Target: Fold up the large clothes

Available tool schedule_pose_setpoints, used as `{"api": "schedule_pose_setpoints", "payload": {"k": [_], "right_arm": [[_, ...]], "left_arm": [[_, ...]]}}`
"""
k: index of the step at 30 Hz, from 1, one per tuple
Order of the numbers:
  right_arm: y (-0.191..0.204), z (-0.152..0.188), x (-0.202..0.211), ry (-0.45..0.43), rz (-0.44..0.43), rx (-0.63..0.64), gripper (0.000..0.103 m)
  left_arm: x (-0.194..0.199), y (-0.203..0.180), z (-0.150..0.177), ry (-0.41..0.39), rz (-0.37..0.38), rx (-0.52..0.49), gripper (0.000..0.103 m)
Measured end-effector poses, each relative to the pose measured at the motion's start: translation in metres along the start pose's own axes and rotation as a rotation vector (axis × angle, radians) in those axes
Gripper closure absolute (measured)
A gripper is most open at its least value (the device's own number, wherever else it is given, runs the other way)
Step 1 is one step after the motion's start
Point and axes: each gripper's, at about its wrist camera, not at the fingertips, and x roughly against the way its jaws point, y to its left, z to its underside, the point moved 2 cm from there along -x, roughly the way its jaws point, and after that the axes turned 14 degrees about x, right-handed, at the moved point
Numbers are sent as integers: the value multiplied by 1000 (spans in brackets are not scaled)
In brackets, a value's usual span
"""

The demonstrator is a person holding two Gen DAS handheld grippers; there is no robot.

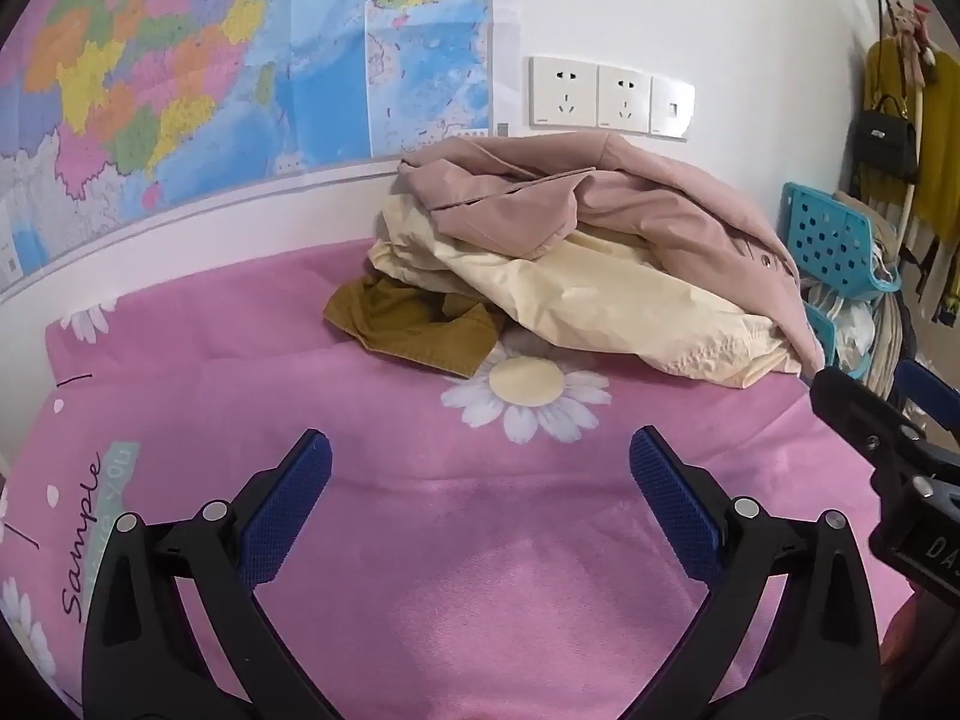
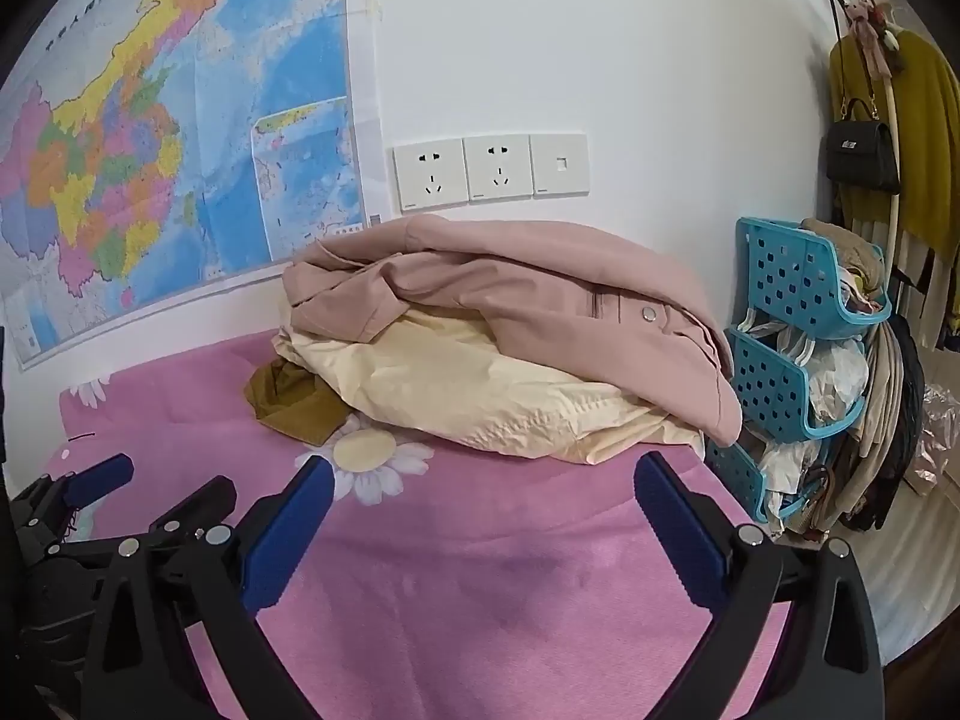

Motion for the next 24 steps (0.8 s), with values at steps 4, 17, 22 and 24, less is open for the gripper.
{"api": "schedule_pose_setpoints", "payload": {"k": [4,17,22,24], "right_arm": [[0,-2,2,-8,4,8,6],[6,-8,8,-44,9,46,6],[9,-10,9,-48,10,63,6],[10,-11,8,-46,9,66,6]], "left_arm": [[1,1,-1,-3,-5,-1,5],[11,5,-9,-67,1,19,5],[8,6,-11,-37,3,21,5],[7,7,-11,-35,0,23,5]]}}
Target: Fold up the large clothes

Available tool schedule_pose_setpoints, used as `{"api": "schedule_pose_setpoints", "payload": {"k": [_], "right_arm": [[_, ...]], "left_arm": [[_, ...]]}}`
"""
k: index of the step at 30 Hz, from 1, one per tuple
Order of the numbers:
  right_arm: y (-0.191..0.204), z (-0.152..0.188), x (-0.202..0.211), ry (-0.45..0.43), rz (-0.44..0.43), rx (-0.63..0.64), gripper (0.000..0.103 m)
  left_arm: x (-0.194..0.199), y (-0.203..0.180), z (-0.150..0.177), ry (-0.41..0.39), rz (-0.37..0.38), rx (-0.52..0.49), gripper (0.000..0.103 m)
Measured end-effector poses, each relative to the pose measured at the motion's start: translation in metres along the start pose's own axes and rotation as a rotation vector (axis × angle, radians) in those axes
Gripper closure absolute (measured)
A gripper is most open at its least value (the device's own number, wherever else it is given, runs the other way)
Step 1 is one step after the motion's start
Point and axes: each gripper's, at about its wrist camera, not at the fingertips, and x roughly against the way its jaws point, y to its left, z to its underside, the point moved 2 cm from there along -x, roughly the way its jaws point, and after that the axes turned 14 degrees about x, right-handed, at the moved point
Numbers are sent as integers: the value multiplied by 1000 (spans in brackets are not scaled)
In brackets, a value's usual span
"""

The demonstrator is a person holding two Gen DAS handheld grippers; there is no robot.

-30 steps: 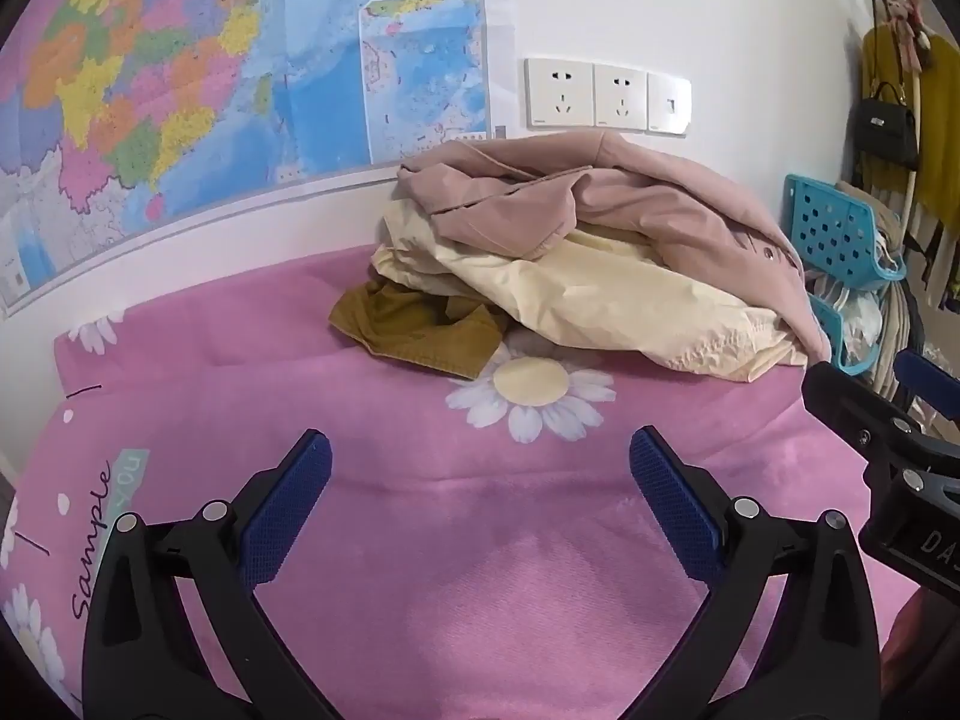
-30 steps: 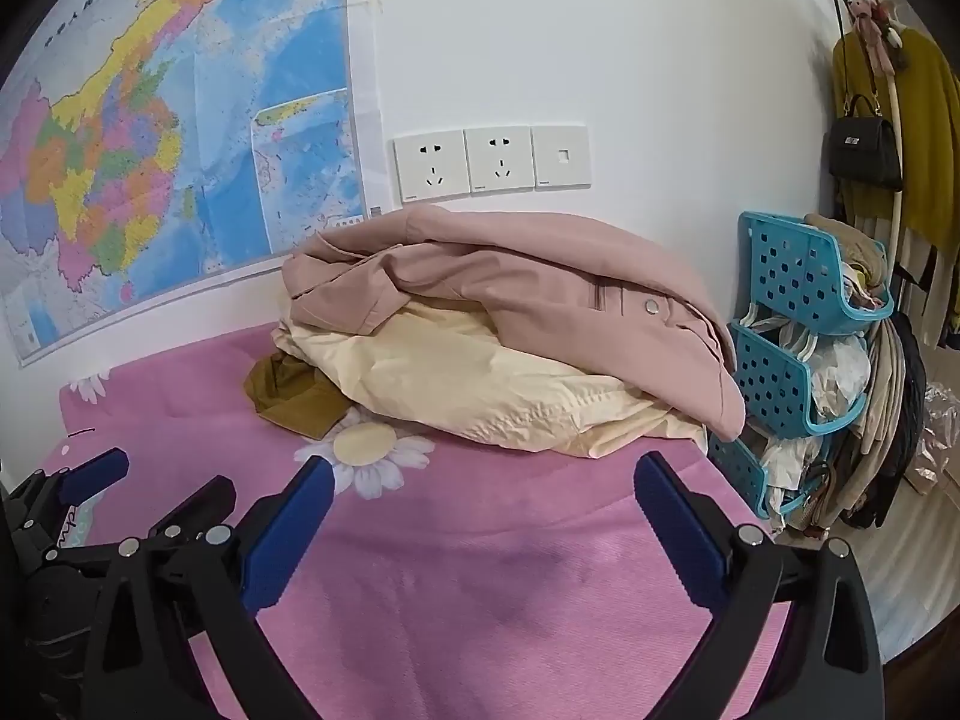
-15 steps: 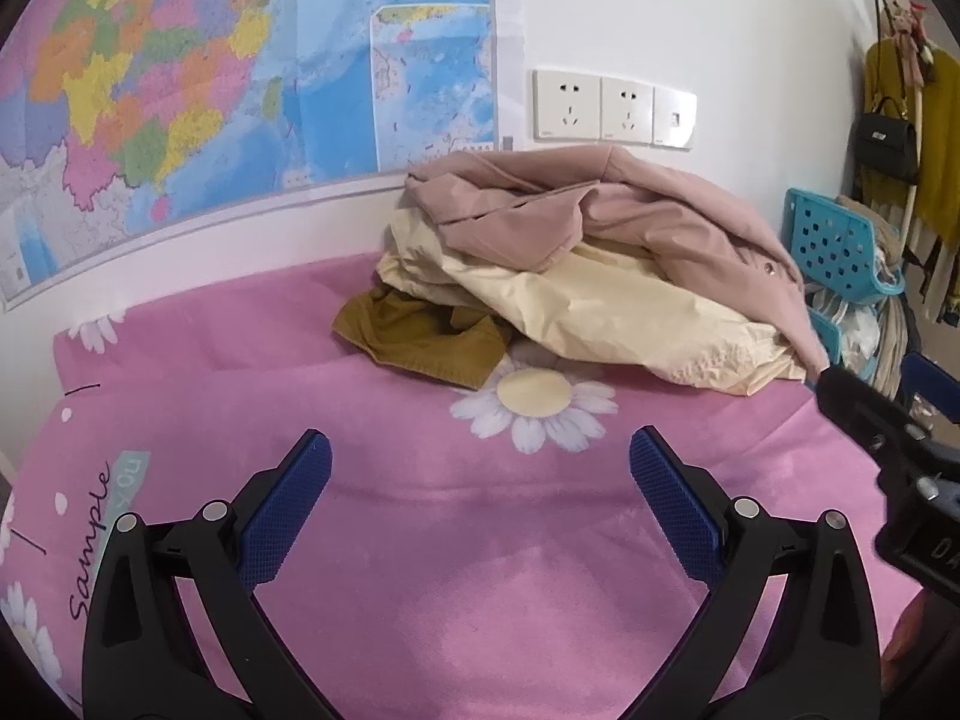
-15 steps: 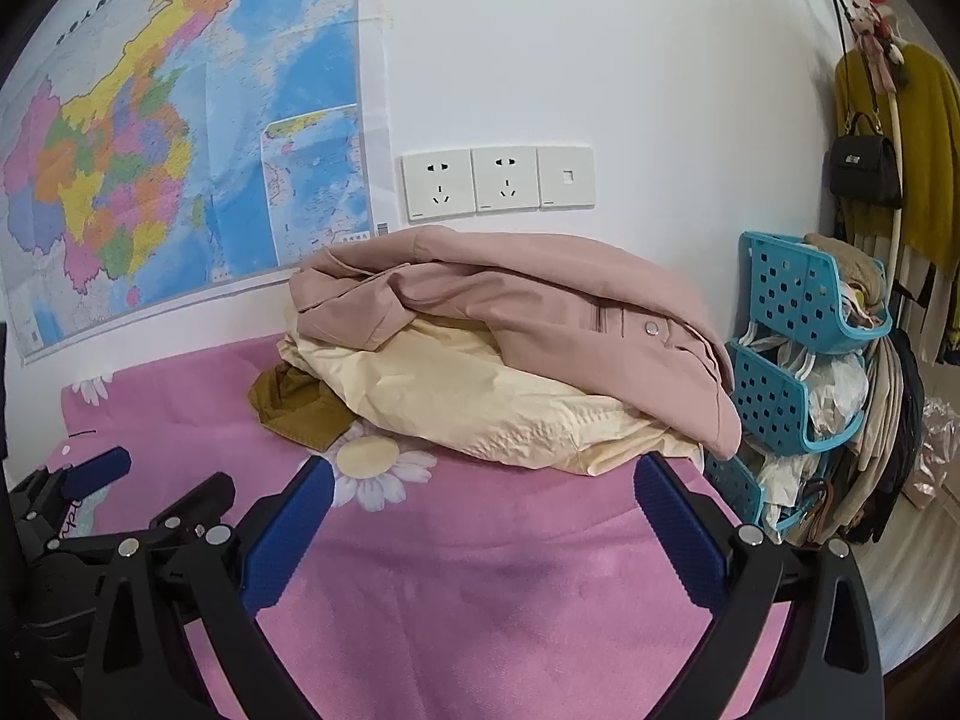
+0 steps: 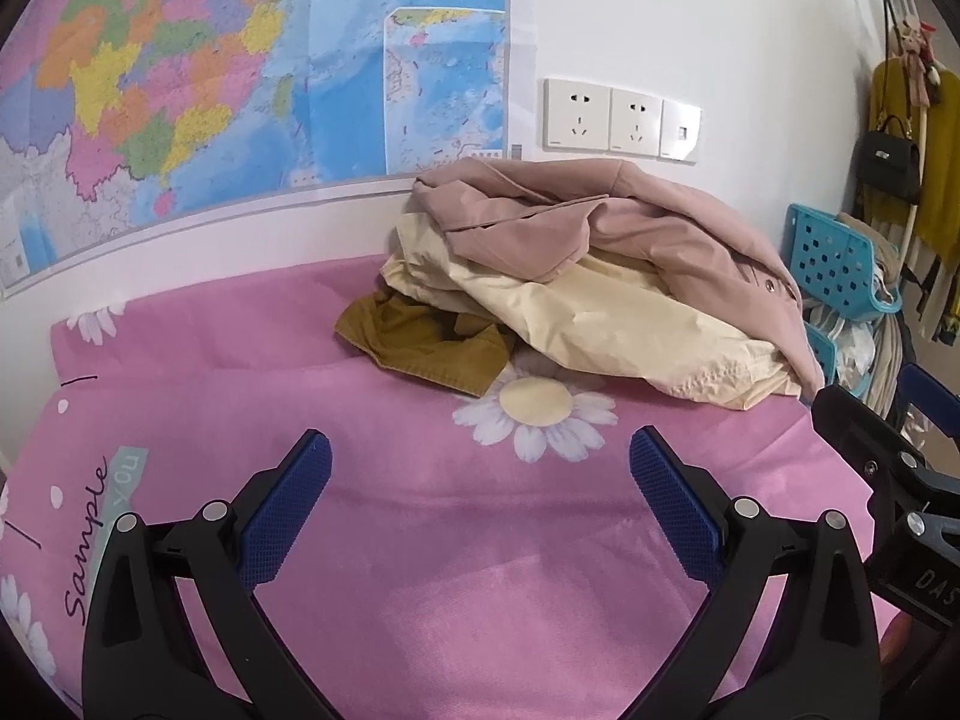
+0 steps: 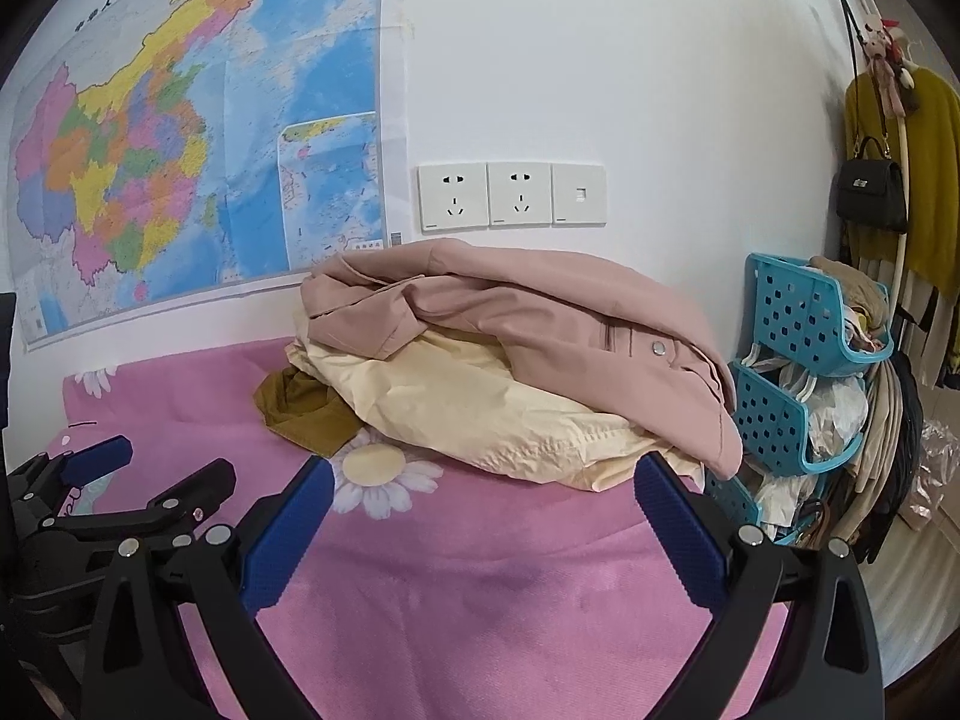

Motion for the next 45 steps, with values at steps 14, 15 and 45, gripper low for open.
{"api": "schedule_pose_setpoints", "payload": {"k": [14,15,45], "right_arm": [[0,-2,-1,-4,-8,-6,6],[0,-3,-1,-5,-9,-5,6],[1,-10,-12,-8,-24,-2,6]], "left_arm": [[1,3,-6,-8,-5,10,5],[1,3,-5,-8,-4,10,5],[-5,4,-13,-2,-8,11,5]]}}
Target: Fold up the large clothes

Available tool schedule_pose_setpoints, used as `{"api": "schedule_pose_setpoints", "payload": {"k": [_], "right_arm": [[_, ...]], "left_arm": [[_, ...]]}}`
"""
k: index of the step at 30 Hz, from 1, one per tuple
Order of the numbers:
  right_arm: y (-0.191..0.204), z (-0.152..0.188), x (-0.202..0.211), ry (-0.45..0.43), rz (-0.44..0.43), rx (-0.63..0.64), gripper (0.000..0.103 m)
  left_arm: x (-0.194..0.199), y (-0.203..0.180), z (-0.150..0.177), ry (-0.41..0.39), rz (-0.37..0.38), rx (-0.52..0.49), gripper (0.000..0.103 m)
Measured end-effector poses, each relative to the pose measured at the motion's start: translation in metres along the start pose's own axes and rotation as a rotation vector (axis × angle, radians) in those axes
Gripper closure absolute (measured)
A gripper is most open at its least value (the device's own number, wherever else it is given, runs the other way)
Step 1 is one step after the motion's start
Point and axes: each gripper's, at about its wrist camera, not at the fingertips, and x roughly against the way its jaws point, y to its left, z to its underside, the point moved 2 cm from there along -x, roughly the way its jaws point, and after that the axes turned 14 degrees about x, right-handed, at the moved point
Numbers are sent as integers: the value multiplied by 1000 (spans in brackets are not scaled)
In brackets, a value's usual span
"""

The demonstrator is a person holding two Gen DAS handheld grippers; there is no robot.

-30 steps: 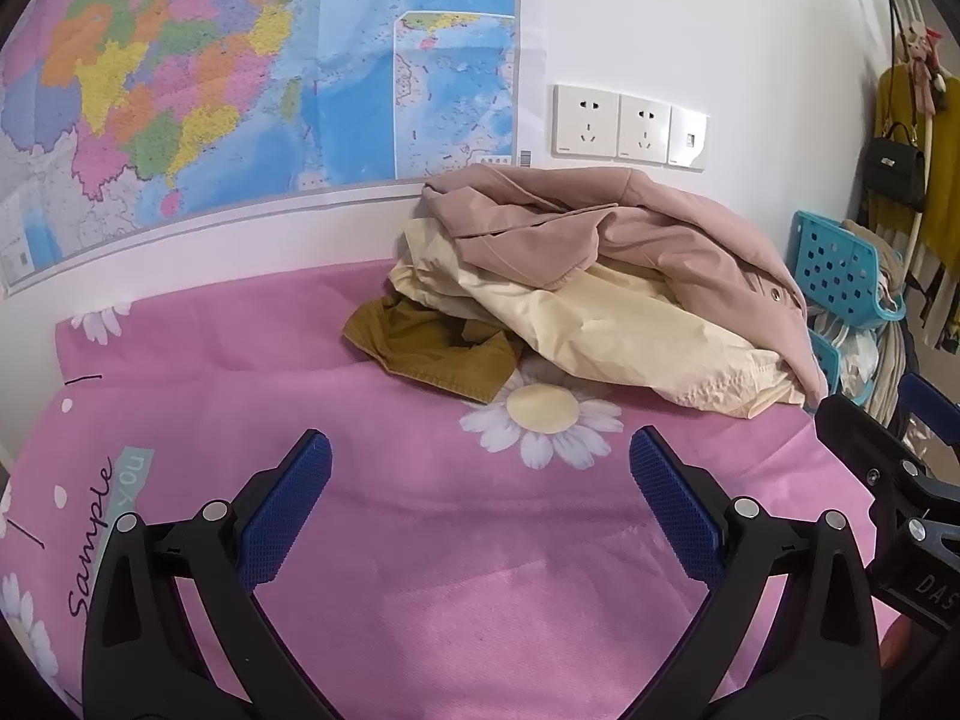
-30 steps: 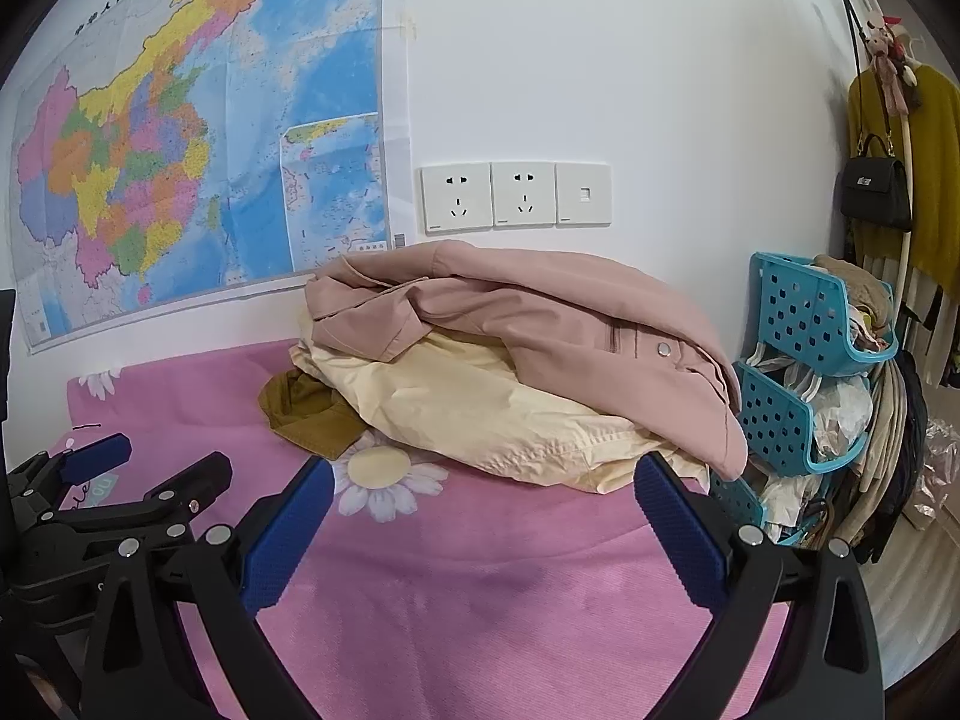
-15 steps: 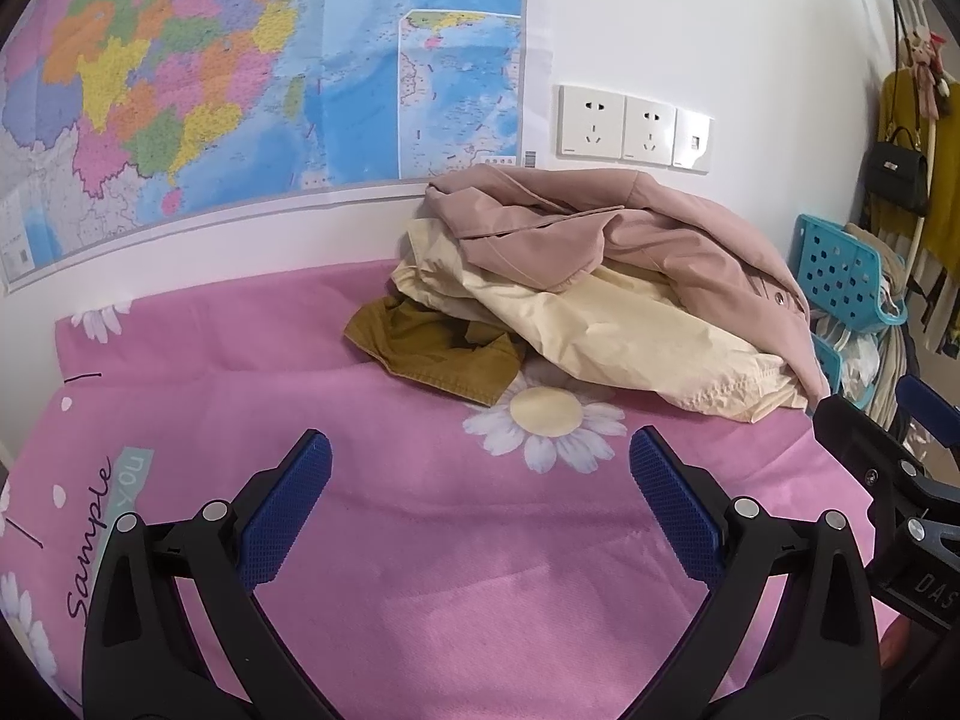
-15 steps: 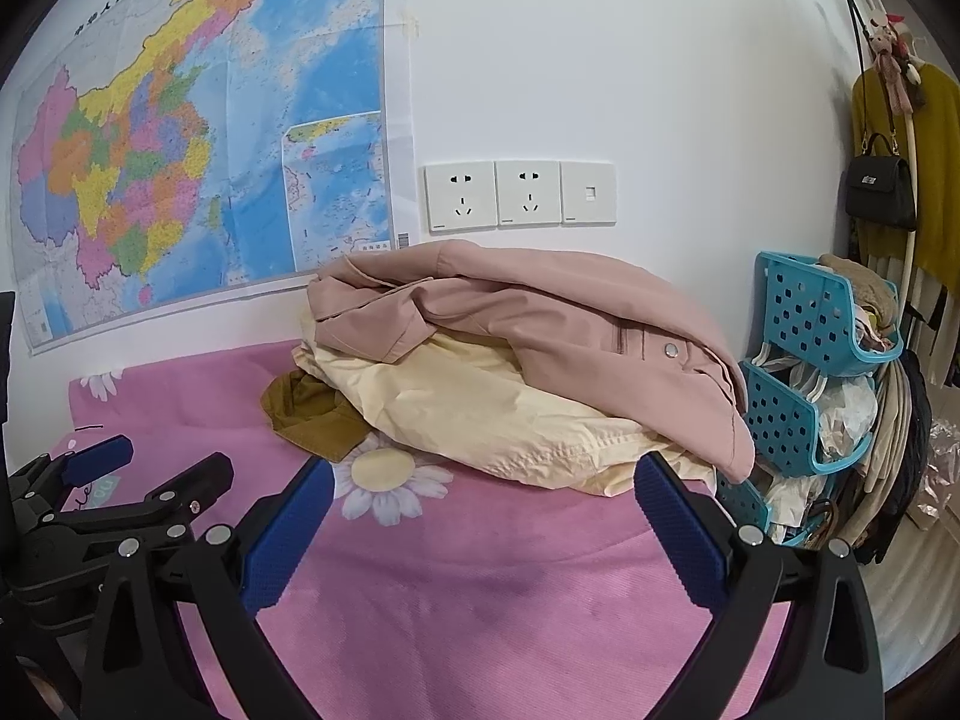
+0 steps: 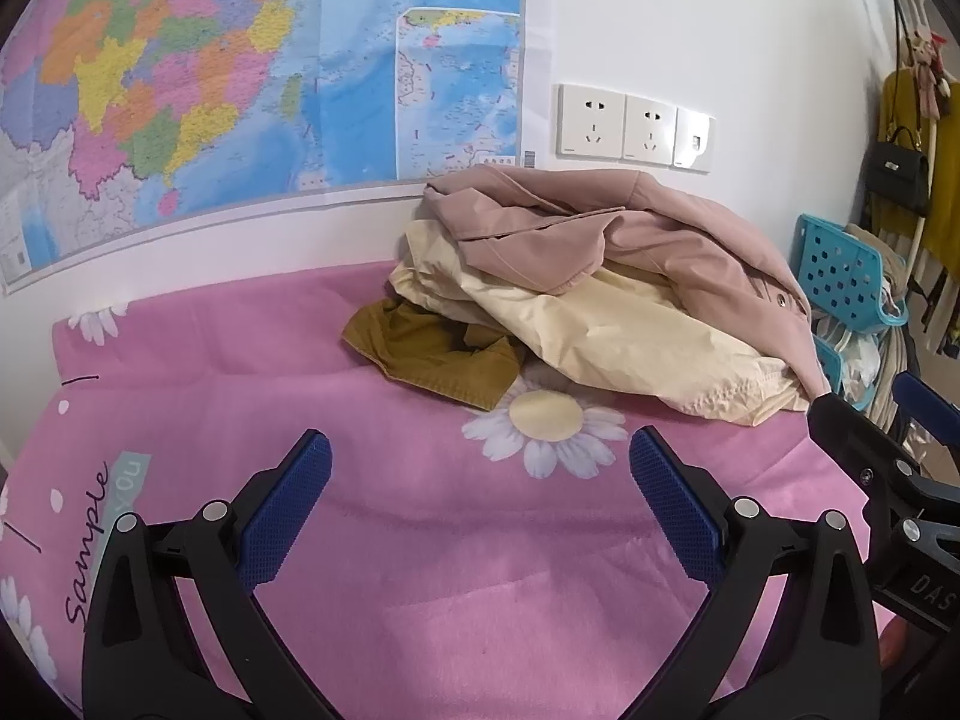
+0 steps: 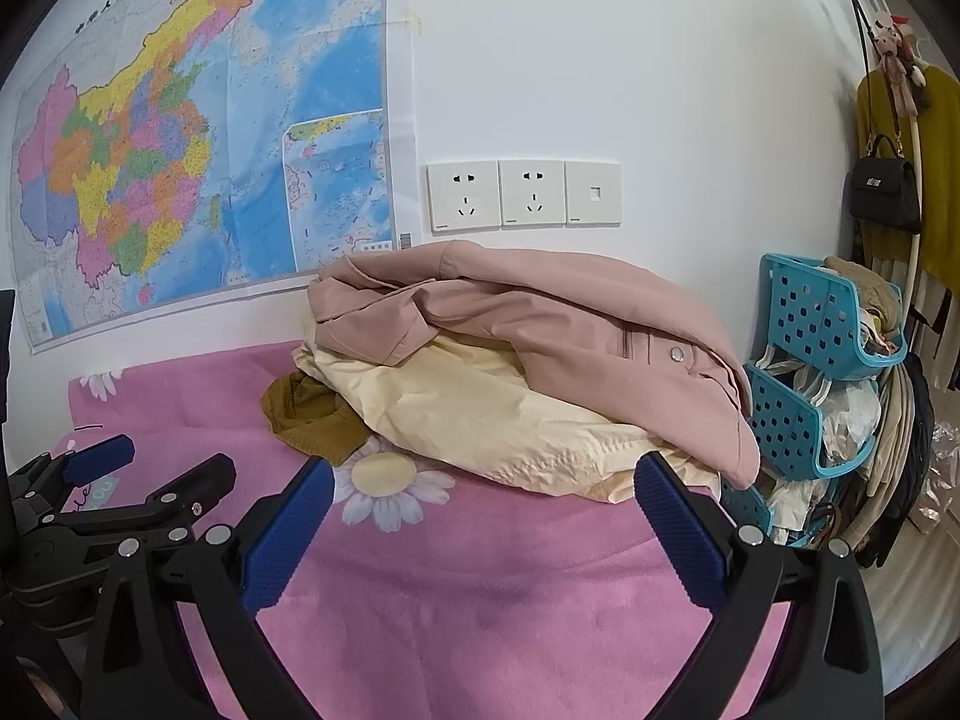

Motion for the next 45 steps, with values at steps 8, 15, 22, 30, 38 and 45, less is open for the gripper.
{"api": "schedule_pose_setpoints", "payload": {"k": [8,15,22,30,38,45], "right_arm": [[0,-6,-5,-6,-3,14,6],[6,-21,-21,-12,-36,44,6],[19,-57,-75,5,-53,155,6],[30,-114,-149,14,-37,307,6],[35,-164,-219,101,-85,443,6],[36,-165,-269,206,-207,467,46]], "left_arm": [[-4,-1,-3,4,0,2,5],[-21,4,-10,17,-7,12,5],[-52,28,-27,28,-64,42,5],[-87,52,-43,59,-105,50,5],[-120,43,-59,99,-54,38,5],[-146,37,-71,138,11,55,5]]}}
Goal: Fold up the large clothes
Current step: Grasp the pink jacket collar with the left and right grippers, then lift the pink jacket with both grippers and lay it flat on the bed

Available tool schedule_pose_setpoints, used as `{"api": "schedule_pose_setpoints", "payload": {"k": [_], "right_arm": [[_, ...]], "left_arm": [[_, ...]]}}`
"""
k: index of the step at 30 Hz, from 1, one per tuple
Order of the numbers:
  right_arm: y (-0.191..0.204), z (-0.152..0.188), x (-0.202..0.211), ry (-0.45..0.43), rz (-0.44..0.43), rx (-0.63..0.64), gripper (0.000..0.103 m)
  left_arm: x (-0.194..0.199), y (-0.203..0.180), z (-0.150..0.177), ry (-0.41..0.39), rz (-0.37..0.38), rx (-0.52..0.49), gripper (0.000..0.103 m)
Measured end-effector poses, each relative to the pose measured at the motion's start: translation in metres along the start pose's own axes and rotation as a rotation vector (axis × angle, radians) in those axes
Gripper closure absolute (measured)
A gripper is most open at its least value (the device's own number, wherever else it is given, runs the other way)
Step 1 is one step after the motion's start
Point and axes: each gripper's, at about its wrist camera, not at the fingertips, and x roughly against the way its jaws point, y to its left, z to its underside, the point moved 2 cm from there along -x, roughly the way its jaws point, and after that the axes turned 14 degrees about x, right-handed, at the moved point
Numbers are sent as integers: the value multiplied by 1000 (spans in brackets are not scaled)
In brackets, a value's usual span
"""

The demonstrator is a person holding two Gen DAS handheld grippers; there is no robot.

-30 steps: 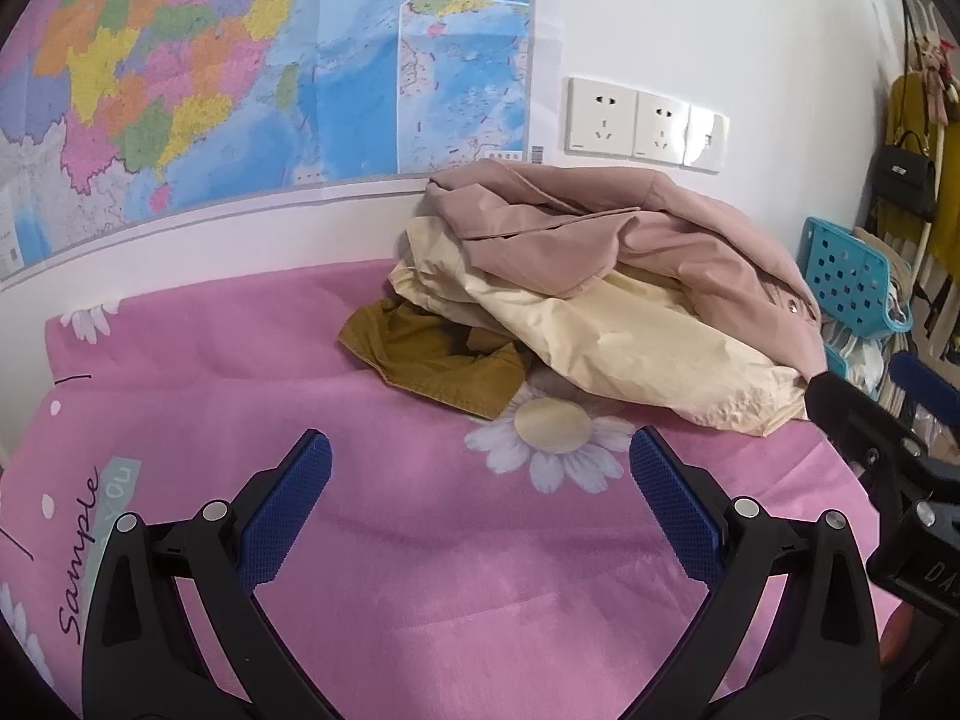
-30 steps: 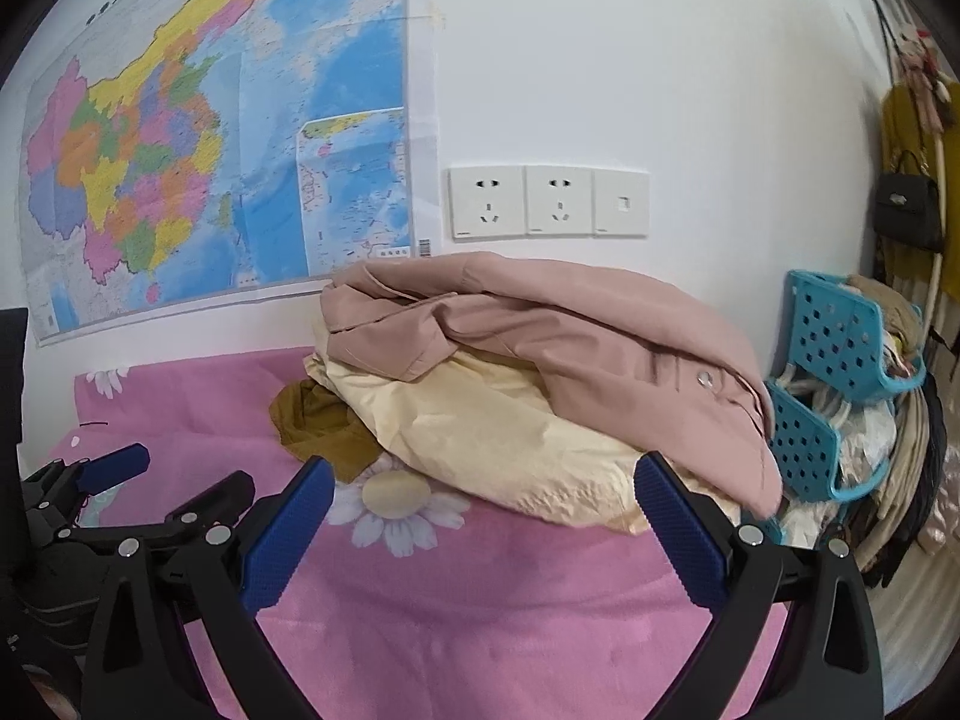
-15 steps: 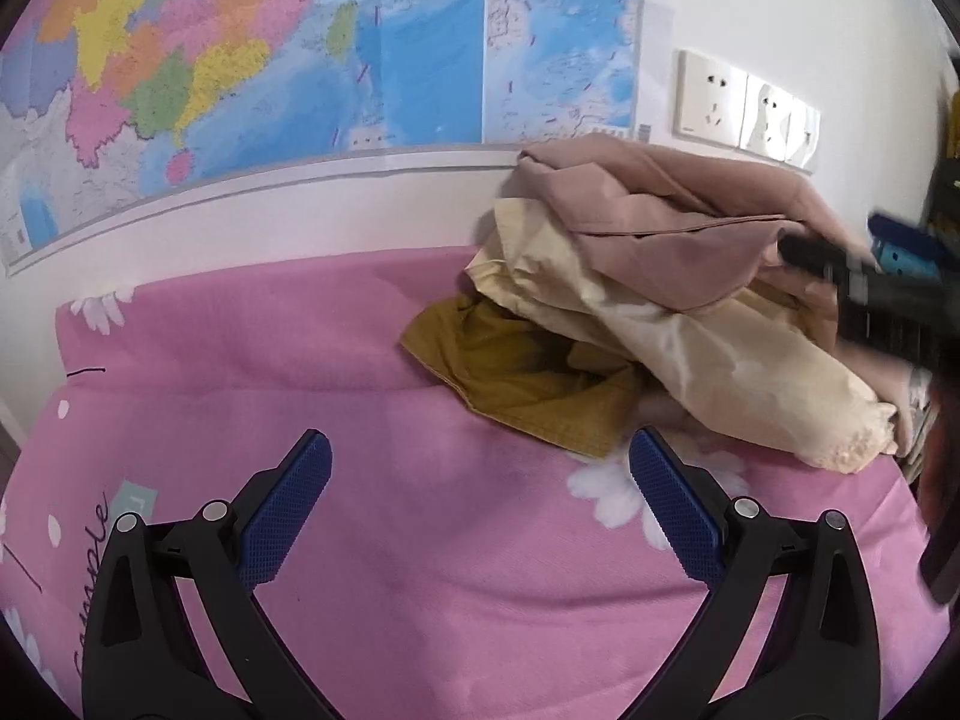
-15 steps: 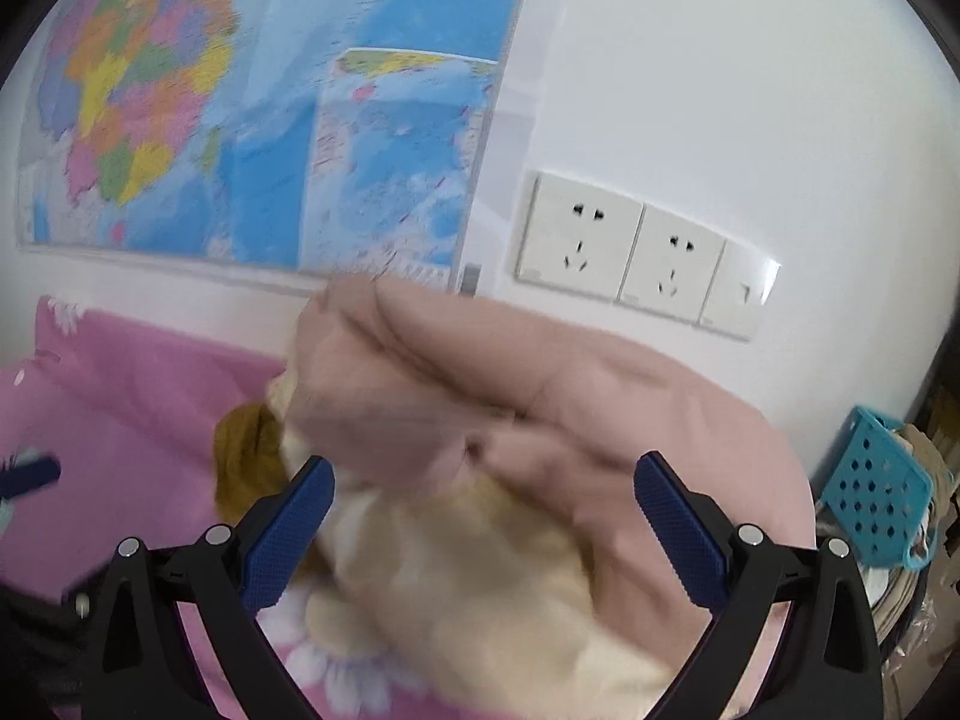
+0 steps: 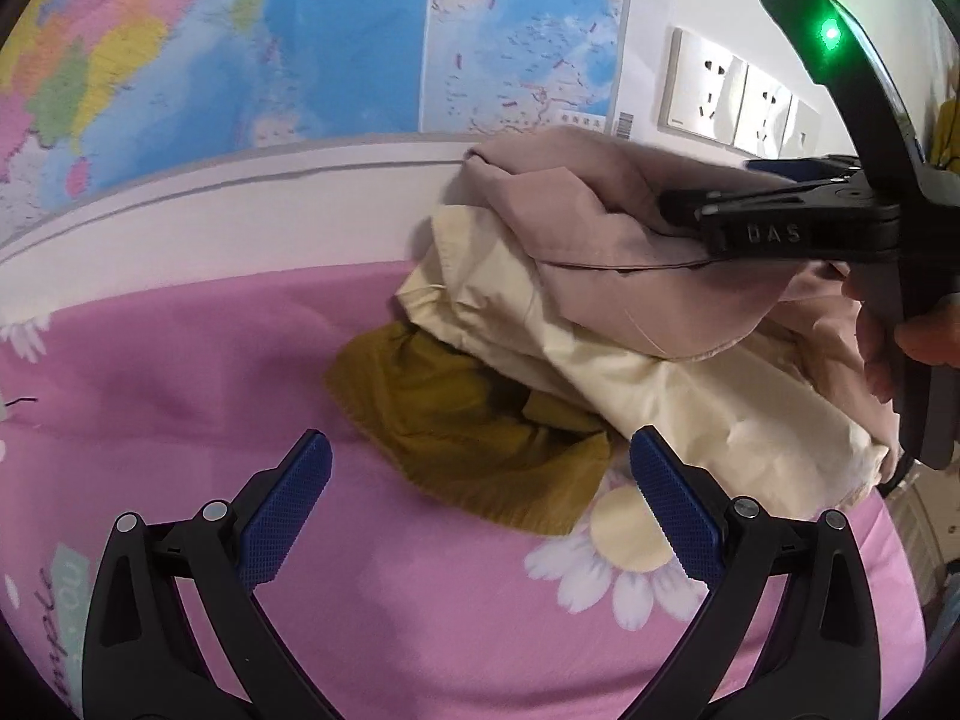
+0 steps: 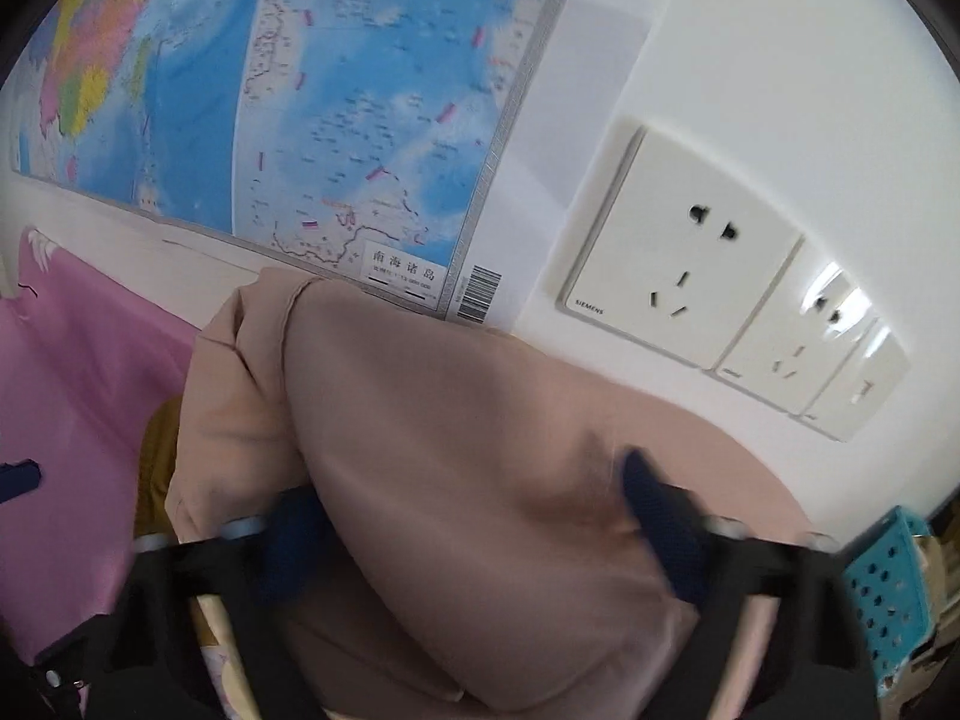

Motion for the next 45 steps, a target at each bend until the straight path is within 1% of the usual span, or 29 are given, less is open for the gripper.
{"api": "schedule_pose_setpoints", "payload": {"k": [1,2,3,4,5,6,9,13,16,18,20,21,22,23,24,25,26,27,28,30,32,33,36,38,40,41,42,43,45], "right_arm": [[-3,1,-1,0,-70,-26,54],[-5,0,-2,0,-86,-29,64],[-4,0,1,-8,-83,-13,88],[-4,-1,5,-21,-70,6,93],[-4,-1,11,-30,-27,23,97],[-6,-2,20,-53,-7,21,97],[-26,-2,50,-145,-18,-58,98],[-51,2,94,-248,10,-134,98],[-62,5,113,-284,25,-157,98],[-70,12,128,-301,37,-162,98],[-81,16,139,-320,34,-187,98],[-84,20,144,-327,34,-196,98],[-87,24,150,-336,37,-204,98],[-90,28,156,-345,33,-215,98],[-94,32,164,-352,35,-226,98],[-94,35,170,-359,46,-228,98],[-97,36,177,-368,59,-226,98],[-99,39,186,-378,76,-225,98],[-102,41,194,-388,92,-229,98],[-112,47,217,-425,120,-265,98],[-124,55,246,-468,146,-288,98],[-128,56,265,-499,163,-291,98],[-134,58,321,-583,213,-272,98],[-133,56,359,-638,241,-261,99],[-129,56,404,-703,246,-244,99],[-127,56,420,-725,247,-240,99],[-123,55,435,-746,241,-230,99],[-120,55,449,-764,236,-222,99],[-108,55,481,-810,209,-200,99]], "left_arm": [[-2,-1,-2,2,9,2,5],[-5,-2,-3,4,27,-1,5],[-8,-4,-5,8,37,-6,5],[-10,-4,-7,8,46,-4,5],[-11,-4,-8,7,57,-1,5],[-13,-5,-10,10,73,3,5],[-16,-7,-16,3,115,27,5],[-17,-20,-27,-10,226,38,5],[-21,-34,-35,-38,251,23,5],[-31,-42,-40,-55,246,-1,5],[-41,-48,-42,-50,265,-11,5],[-44,-51,-43,-50,300,-16,11],[-42,-55,-42,-50,324,-26,26],[-39,-59,-42,-51,339,-42,37],[-38,-67,-42,-45,365,-66,60],[-37,-73,-43,-41,374,-85,73],[-34,-80,-43,-49,362,-107,79],[-28,-88,-45,-63,369,-134,90],[-22,-92,-47,-76,377,-142,92],[-1,-101,-57,-130,389,-162,94],[30,-110,-71,-196,414,-183,95],[51,-117,-79,-230,437,-200,95],[101,-132,-93,-314,457,-256,95],[149,-136,-99,-390,496,-288,95],[188,-134,-102,-450,512,-299,95],[214,-130,-104,-489,528,-305,94],[228,-128,-105,-509,529,-307,94],[253,-123,-106,-539,529,-311,94],[291,-116,-106,-584,523,-316,94]]}}
